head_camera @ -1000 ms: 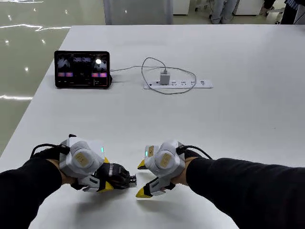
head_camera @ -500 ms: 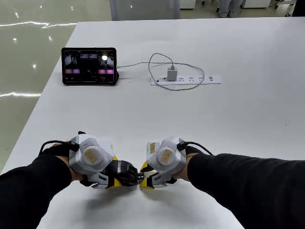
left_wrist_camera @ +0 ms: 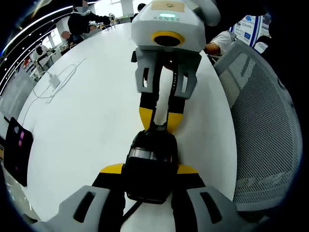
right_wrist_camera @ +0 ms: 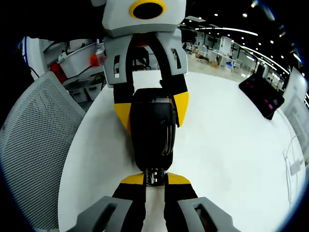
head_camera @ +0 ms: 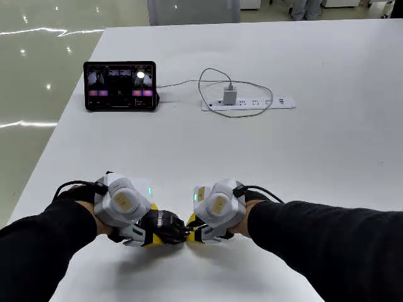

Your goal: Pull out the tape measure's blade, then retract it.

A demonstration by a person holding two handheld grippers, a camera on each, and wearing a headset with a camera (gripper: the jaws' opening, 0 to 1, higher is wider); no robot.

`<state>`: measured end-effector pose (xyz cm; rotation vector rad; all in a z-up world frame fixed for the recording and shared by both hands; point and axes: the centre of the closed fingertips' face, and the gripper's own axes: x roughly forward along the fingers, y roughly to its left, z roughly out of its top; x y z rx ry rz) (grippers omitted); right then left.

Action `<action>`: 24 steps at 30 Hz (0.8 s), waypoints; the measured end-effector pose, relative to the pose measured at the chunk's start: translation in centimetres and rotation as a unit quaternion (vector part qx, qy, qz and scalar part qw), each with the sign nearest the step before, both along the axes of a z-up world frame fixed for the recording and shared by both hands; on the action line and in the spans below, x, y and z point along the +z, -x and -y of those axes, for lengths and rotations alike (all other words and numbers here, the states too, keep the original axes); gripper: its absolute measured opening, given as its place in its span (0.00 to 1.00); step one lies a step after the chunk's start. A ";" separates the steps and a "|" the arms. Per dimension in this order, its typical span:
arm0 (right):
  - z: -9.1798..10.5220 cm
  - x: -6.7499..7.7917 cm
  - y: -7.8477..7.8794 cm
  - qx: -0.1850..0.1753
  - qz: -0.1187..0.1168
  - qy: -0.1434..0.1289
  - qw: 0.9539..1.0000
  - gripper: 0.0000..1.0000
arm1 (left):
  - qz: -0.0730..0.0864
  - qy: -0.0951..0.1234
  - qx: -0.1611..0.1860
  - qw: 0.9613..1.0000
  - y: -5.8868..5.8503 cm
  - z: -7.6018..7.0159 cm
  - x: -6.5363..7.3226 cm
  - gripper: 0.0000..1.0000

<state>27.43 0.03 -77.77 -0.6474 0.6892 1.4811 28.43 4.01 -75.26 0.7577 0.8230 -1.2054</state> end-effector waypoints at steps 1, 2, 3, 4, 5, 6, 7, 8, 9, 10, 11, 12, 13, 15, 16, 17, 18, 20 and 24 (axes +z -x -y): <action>0.2 -0.1 -0.2 0.000 0.003 0.004 1.000 0.10 | 0.001 0.000 -0.001 1.000 0.0 0.0 0.0 0.31; 0.2 -0.1 -0.1 0.004 0.010 0.005 1.000 0.10 | 0.001 0.001 0.000 1.000 0.0 0.1 0.0 0.31; 0.2 -0.2 0.0 0.004 0.014 0.007 1.000 0.10 | 0.002 0.002 0.000 1.000 0.0 0.1 0.0 0.31; 0.1 -0.2 -0.1 0.003 0.014 0.006 1.000 0.10 | 0.005 0.003 -0.002 1.000 0.0 0.1 0.0 0.31; 0.1 -0.2 -0.1 0.002 0.014 0.007 1.000 0.10 | 0.006 0.004 -0.002 1.000 0.0 0.1 0.0 0.31; 0.2 -0.2 0.0 0.002 0.016 0.007 1.000 0.10 | 0.009 0.007 -0.003 1.000 0.0 0.1 0.0 0.31; 0.2 -0.2 0.0 0.002 0.016 0.008 1.000 0.10 | 0.010 0.010 -0.002 1.000 0.0 0.1 0.0 0.31; 0.2 -0.2 0.0 0.002 0.016 0.008 1.000 0.09 | 0.010 0.013 -0.002 1.000 0.0 0.1 0.0 0.31; 0.2 -0.2 0.0 0.001 0.014 0.009 1.000 0.09 | 0.009 0.013 -0.002 1.000 0.0 0.1 0.0 0.31; 0.2 -0.2 0.1 -0.001 0.013 0.009 1.000 0.09 | 0.009 0.014 -0.002 1.000 0.0 0.1 0.1 0.31; 0.3 -0.2 0.1 -0.003 0.010 0.009 1.000 0.09 | 0.007 0.015 -0.004 1.000 0.0 0.2 0.0 0.31; 0.4 -0.2 0.1 -0.005 0.009 0.008 1.000 0.10 | 0.006 0.015 -0.005 1.000 0.0 0.2 0.0 0.31; 0.4 -0.2 0.1 -0.005 0.008 0.008 1.000 0.10 | 0.005 0.015 -0.007 1.000 0.0 0.2 0.0 0.31; 0.6 -0.2 0.1 -0.006 0.006 0.009 1.000 0.10 | 0.004 0.015 -0.009 1.000 0.0 0.2 0.0 0.31; 0.7 -0.2 0.1 -0.005 0.007 0.010 1.000 0.10 | 0.004 0.014 -0.011 1.000 0.1 0.2 0.0 0.31; 0.8 -0.2 0.2 -0.005 0.007 0.011 1.000 0.10 | 0.004 0.015 -0.012 1.000 0.1 0.2 0.0 0.31; 1.0 -0.2 0.2 -0.006 0.006 0.012 1.000 0.10 | 0.004 0.015 -0.012 1.000 0.1 0.2 0.0 0.31; 1.1 -0.2 0.1 -0.007 0.006 0.012 1.000 0.10 | 0.004 0.015 -0.012 1.000 0.1 0.3 0.0 0.31; 1.4 -0.2 0.2 -0.009 0.006 0.014 1.000 0.10 | 0.005 0.017 -0.014 1.000 0.1 0.3 0.0 0.31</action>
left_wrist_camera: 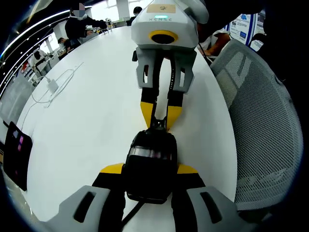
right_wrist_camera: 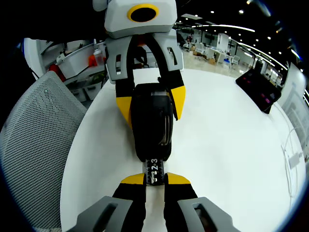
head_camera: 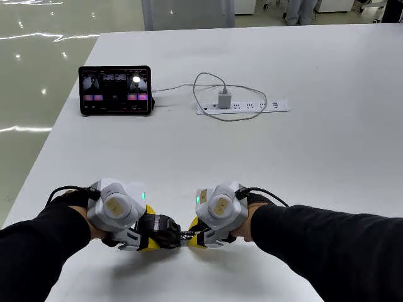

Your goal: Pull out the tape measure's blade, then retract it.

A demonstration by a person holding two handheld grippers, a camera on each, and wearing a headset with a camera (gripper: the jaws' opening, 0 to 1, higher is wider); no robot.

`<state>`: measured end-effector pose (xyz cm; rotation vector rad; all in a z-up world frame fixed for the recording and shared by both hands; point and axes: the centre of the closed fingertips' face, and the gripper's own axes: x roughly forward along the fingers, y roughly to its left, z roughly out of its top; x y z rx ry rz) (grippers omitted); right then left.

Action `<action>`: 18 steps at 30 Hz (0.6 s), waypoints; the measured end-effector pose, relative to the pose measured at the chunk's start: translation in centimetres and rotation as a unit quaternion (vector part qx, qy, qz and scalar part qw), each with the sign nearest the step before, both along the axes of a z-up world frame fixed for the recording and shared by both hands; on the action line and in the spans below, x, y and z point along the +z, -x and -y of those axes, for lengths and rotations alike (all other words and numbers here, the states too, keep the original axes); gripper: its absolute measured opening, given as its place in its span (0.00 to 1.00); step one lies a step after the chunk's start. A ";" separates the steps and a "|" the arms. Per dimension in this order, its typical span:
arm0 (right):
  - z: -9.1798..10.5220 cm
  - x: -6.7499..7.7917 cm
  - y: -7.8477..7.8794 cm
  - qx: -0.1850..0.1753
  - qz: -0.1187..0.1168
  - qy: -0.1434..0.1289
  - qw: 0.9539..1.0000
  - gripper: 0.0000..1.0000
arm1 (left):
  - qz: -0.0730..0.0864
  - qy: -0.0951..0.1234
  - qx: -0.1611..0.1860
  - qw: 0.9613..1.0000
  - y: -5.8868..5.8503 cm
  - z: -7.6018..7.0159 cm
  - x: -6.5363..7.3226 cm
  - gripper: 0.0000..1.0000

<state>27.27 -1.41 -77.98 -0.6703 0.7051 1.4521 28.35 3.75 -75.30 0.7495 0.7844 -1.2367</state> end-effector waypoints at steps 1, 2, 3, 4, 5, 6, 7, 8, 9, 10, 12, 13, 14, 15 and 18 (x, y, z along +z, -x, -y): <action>0.1 0.0 0.0 0.000 0.000 0.001 1.000 0.10 | 0.000 0.000 0.000 1.000 0.0 0.0 0.0 0.31; 0.2 0.0 0.0 0.000 0.001 0.001 1.000 0.10 | 0.000 0.000 0.000 1.000 0.0 0.1 0.0 0.31; 0.3 0.0 0.0 0.000 0.002 0.002 1.000 0.10 | 0.000 0.000 0.001 1.000 0.0 0.1 0.0 0.31; 0.4 0.0 0.0 -0.001 0.001 0.002 1.000 0.10 | 0.000 0.000 0.000 1.000 0.0 0.1 0.0 0.31; 0.5 0.0 0.0 -0.001 0.001 0.002 1.000 0.10 | 0.000 0.000 0.000 1.000 0.0 0.1 0.0 0.31; 0.6 0.0 0.0 -0.002 0.001 0.002 1.000 0.10 | 0.000 0.000 0.001 1.000 0.0 0.1 0.0 0.31; 0.8 0.0 0.0 -0.003 0.000 0.003 1.000 0.10 | 0.000 0.000 0.000 1.000 0.0 0.1 0.0 0.31; 0.9 0.0 0.0 -0.004 -0.001 0.003 1.000 0.10 | 0.000 0.001 0.000 1.000 0.0 0.1 0.0 0.31; 1.0 0.0 0.0 -0.005 -0.002 0.002 1.000 0.10 | -0.001 0.001 0.001 1.000 0.1 0.1 0.0 0.31; 1.1 0.0 0.0 -0.006 -0.001 0.002 1.000 0.10 | -0.001 0.001 0.001 1.000 0.1 0.1 0.0 0.31; 1.4 0.0 0.1 -0.008 -0.004 0.003 1.000 0.10 | -0.001 0.000 0.000 1.000 0.0 0.1 0.0 0.31; 1.5 0.0 0.1 -0.008 -0.004 0.003 1.000 0.10 | -0.001 0.000 0.000 1.000 0.0 0.1 -0.1 0.31; 1.7 0.0 0.2 -0.010 -0.005 0.004 1.000 0.10 | -0.001 0.000 -0.001 1.000 0.1 0.2 -0.1 0.31; 1.8 0.0 0.2 -0.010 -0.005 0.004 1.000 0.10 | -0.002 0.000 -0.001 1.000 0.1 0.2 -0.1 0.31; 2.2 0.0 0.2 -0.012 -0.004 0.004 1.000 0.10 | -0.002 -0.001 -0.001 1.000 0.1 0.3 -0.1 0.31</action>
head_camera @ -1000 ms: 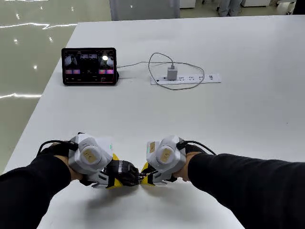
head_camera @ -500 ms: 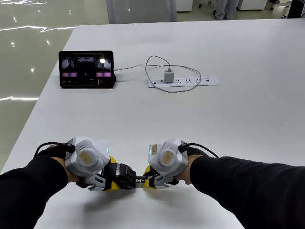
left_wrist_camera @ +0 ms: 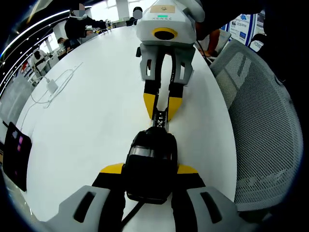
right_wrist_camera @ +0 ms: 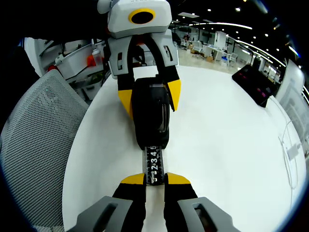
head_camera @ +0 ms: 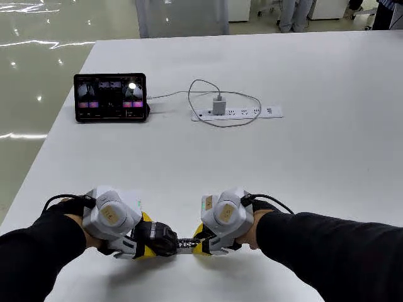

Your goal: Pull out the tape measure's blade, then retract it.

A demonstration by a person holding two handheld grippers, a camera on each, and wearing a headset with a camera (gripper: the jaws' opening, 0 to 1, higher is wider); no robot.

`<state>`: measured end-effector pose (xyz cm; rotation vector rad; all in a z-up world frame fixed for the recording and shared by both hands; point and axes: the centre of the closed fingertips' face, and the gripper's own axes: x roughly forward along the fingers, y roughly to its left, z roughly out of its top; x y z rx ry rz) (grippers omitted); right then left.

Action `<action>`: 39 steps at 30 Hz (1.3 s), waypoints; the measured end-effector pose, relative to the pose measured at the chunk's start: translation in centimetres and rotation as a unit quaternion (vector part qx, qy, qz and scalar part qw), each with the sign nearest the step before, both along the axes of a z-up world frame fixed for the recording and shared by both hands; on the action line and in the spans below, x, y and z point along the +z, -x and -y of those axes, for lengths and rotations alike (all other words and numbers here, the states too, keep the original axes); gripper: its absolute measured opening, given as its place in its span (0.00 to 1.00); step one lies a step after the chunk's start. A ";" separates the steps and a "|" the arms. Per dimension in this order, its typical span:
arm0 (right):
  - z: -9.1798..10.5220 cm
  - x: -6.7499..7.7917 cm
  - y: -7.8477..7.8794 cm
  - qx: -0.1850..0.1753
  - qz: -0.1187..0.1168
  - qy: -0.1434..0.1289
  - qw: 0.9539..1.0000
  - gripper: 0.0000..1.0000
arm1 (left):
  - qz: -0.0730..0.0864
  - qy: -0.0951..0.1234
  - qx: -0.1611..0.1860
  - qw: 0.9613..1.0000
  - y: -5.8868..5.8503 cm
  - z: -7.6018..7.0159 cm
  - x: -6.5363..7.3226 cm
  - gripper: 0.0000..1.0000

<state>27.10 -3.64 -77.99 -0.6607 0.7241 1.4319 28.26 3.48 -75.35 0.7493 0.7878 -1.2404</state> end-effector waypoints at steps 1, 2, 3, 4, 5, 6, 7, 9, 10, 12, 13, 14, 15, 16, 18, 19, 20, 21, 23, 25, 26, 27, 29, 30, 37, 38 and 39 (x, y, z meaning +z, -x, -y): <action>0.2 0.0 0.0 -0.001 0.000 0.000 1.000 0.10 | 0.000 -0.001 -0.001 1.000 0.0 0.0 0.0 0.31; 0.3 0.0 0.0 -0.001 -0.001 0.001 1.000 0.10 | 0.000 -0.001 -0.001 1.000 0.0 0.0 0.0 0.31; 0.4 0.0 0.0 -0.002 0.000 0.001 1.000 0.10 | 0.000 -0.001 -0.001 1.000 0.0 0.0 0.0 0.31; 0.6 0.0 0.0 -0.002 -0.001 0.002 1.000 0.10 | 0.000 0.000 0.000 1.000 0.0 0.0 0.0 0.31; 0.7 0.0 0.0 -0.002 0.000 0.002 1.000 0.10 | -0.001 0.000 0.000 1.000 0.0 0.0 0.0 0.31; 0.9 -0.1 0.0 -0.004 -0.001 0.002 1.000 0.10 | -0.001 0.000 0.000 1.000 0.1 0.1 0.0 0.31; 1.1 -0.1 0.0 -0.005 -0.002 0.002 1.000 0.10 | -0.001 0.000 0.000 1.000 0.1 0.1 0.0 0.31; 1.4 -0.1 0.0 -0.006 -0.002 0.003 1.000 0.10 | -0.001 0.000 -0.001 1.000 0.1 0.1 0.0 0.31; 1.5 -0.1 0.0 -0.006 -0.001 0.004 1.000 0.10 | -0.001 0.001 0.000 1.000 0.1 0.1 0.0 0.31; 1.7 -0.1 0.0 -0.005 0.000 0.005 1.000 0.10 | -0.001 0.001 0.000 1.000 0.1 0.1 0.0 0.31; 1.9 -0.1 0.0 -0.005 0.000 0.005 1.000 0.10 | 0.000 0.001 0.000 1.000 0.1 0.1 0.0 0.31; 2.0 -0.1 0.0 -0.005 0.000 0.005 1.000 0.10 | -0.001 0.001 0.001 1.000 0.1 0.2 0.0 0.31; 2.1 -0.1 0.0 -0.006 0.000 0.005 1.000 0.10 | -0.001 0.001 0.001 1.000 0.1 0.2 0.0 0.31; 2.3 -0.1 0.0 -0.007 -0.001 0.006 1.000 0.10 | -0.001 0.001 0.001 1.000 0.1 0.2 0.0 0.31; 2.4 -0.1 0.0 -0.007 -0.002 0.007 1.000 0.10 | -0.001 0.002 0.001 1.000 0.1 0.2 0.0 0.31; 2.5 -0.1 0.0 -0.007 -0.002 0.007 1.000 0.10 | -0.001 0.002 0.001 1.000 0.1 0.2 0.0 0.31; 2.6 -0.1 0.0 -0.007 -0.001 0.007 1.000 0.10 | -0.001 0.002 0.001 1.000 0.1 0.2 0.0 0.31; 2.7 -0.1 0.0 -0.007 -0.002 0.007 1.000 0.10 | -0.002 0.002 0.001 1.000 0.1 0.2 0.0 0.31; 2.9 -0.1 0.0 -0.008 -0.002 0.007 1.000 0.10 | -0.001 0.002 0.001 1.000 0.1 0.2 0.0 0.31; 3.0 -0.1 0.0 -0.008 -0.003 0.008 1.000 0.10 | -0.002 0.003 0.001 1.000 0.1 0.2 0.0 0.31; 3.1 -0.1 0.0 -0.008 -0.003 0.008 1.000 0.10 | -0.002 0.003 0.002 1.000 0.1 0.2 0.0 0.31; 3.2 -0.1 0.0 -0.008 -0.004 0.009 1.000 0.10 | -0.002 0.003 0.002 1.000 0.1 0.3 0.0 0.31; 3.3 -0.1 0.0 -0.007 -0.003 0.010 1.000 0.10 | -0.002 0.004 0.003 1.000 0.1 0.3 0.0 0.31; 3.4 -0.1 0.0 -0.007 -0.004 0.010 1.000 0.10 | -0.002 0.004 0.004 1.000 0.1 0.3 0.0 0.31; 4.1 -0.1 -0.1 -0.007 -0.003 0.013 1.000 0.10 | -0.001 0.006 0.008 1.000 0.1 0.3 0.0 0.31; 4.2 -0.1 -0.1 -0.007 -0.003 0.013 1.000 0.10 | -0.001 0.006 0.009 1.000 0.1 0.3 0.0 0.31; 4.3 -0.1 -0.2 -0.006 -0.002 0.015 1.000 0.10 | -0.001 0.006 0.009 1.000 0.1 0.3 0.0 0.31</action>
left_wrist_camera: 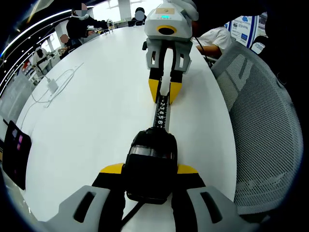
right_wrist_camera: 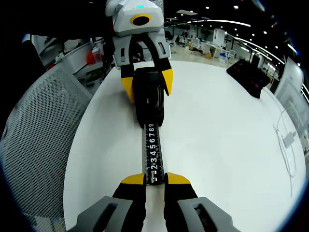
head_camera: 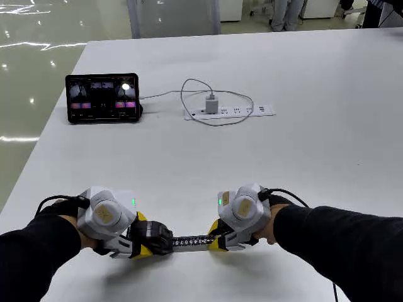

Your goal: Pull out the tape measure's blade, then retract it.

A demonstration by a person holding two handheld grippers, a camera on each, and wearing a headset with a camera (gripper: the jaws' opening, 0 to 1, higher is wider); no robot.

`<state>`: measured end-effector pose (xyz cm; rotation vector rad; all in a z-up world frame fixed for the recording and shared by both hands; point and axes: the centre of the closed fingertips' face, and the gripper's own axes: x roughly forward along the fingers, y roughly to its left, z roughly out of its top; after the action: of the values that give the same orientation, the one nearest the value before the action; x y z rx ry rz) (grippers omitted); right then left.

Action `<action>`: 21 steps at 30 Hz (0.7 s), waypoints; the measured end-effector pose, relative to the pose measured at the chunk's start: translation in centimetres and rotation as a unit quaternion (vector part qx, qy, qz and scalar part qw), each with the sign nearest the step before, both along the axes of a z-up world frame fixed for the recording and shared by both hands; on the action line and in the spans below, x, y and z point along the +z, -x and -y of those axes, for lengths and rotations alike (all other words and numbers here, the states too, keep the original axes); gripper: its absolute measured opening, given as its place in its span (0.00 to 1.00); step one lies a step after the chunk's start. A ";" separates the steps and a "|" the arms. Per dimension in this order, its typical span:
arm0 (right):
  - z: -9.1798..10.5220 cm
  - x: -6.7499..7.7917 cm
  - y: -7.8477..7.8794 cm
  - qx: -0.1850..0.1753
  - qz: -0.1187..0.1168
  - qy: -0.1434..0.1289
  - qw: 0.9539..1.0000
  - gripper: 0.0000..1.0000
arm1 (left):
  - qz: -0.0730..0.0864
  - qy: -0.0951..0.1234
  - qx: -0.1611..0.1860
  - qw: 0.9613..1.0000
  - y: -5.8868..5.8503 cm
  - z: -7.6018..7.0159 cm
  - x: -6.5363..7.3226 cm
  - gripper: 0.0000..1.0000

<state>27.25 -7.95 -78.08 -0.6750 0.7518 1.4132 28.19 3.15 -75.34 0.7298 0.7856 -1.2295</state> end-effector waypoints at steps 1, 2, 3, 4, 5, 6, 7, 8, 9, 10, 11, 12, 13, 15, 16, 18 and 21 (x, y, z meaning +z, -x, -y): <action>0.1 0.0 0.0 0.000 0.000 0.000 1.000 0.10 | 0.000 0.000 0.000 1.000 0.0 0.0 0.0 0.31; 0.2 0.0 0.0 0.001 0.001 0.001 1.000 0.10 | 0.000 0.000 0.000 1.000 0.0 0.0 0.0 0.31; 0.3 0.0 0.0 0.001 0.001 0.001 1.000 0.10 | 0.000 0.000 0.000 1.000 0.0 0.0 0.0 0.31; 0.4 0.0 0.0 0.001 0.002 0.001 1.000 0.10 | 0.000 0.000 0.001 1.000 0.0 0.0 0.0 0.31; 0.5 0.1 0.0 0.002 0.002 0.001 1.000 0.10 | 0.000 0.001 0.002 1.000 0.0 0.0 0.0 0.31; 0.6 0.1 0.0 0.001 0.002 0.001 1.000 0.10 | 0.000 0.001 0.002 1.000 0.0 0.1 0.0 0.31; 0.8 0.1 0.0 0.001 0.002 0.002 1.000 0.10 | 0.000 0.002 0.002 1.000 0.0 0.0 0.0 0.31; 0.9 0.1 0.0 0.001 0.001 0.003 1.000 0.10 | 0.000 0.002 0.002 1.000 0.0 0.0 0.0 0.31; 1.0 0.1 0.0 0.001 0.002 0.003 1.000 0.10 | 0.000 0.002 0.002 1.000 0.0 0.0 0.0 0.31; 1.1 0.1 0.0 0.001 0.002 0.004 1.000 0.10 | 0.000 0.002 0.003 1.000 0.0 0.0 0.0 0.31; 1.2 0.1 0.0 0.001 0.001 0.004 1.000 0.10 | 0.000 0.002 0.003 1.000 0.0 0.1 0.0 0.31; 1.3 0.1 0.0 0.001 0.002 0.004 1.000 0.10 | 0.000 0.002 0.003 1.000 0.0 0.1 0.0 0.31; 1.4 0.1 0.0 0.001 0.002 0.004 1.000 0.10 | 0.000 0.002 0.003 1.000 0.0 0.1 0.0 0.31; 1.6 0.1 0.0 -0.001 0.001 0.005 1.000 0.10 | 0.000 0.003 0.004 1.000 0.0 0.1 0.0 0.31; 1.7 0.2 0.0 -0.001 0.001 0.004 1.000 0.10 | 0.000 0.003 0.004 1.000 0.0 0.1 0.0 0.31; 1.9 0.2 0.1 -0.001 0.001 0.005 1.000 0.10 | 0.000 0.003 0.004 1.000 0.0 0.1 0.0 0.31; 2.2 0.2 0.0 -0.001 0.000 0.005 1.000 0.10 | 0.000 0.003 0.004 1.000 0.0 0.1 0.0 0.31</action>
<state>27.24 -10.19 -77.87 -0.6822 0.7605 1.4076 28.21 3.05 -75.35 0.7213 0.7840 -1.2246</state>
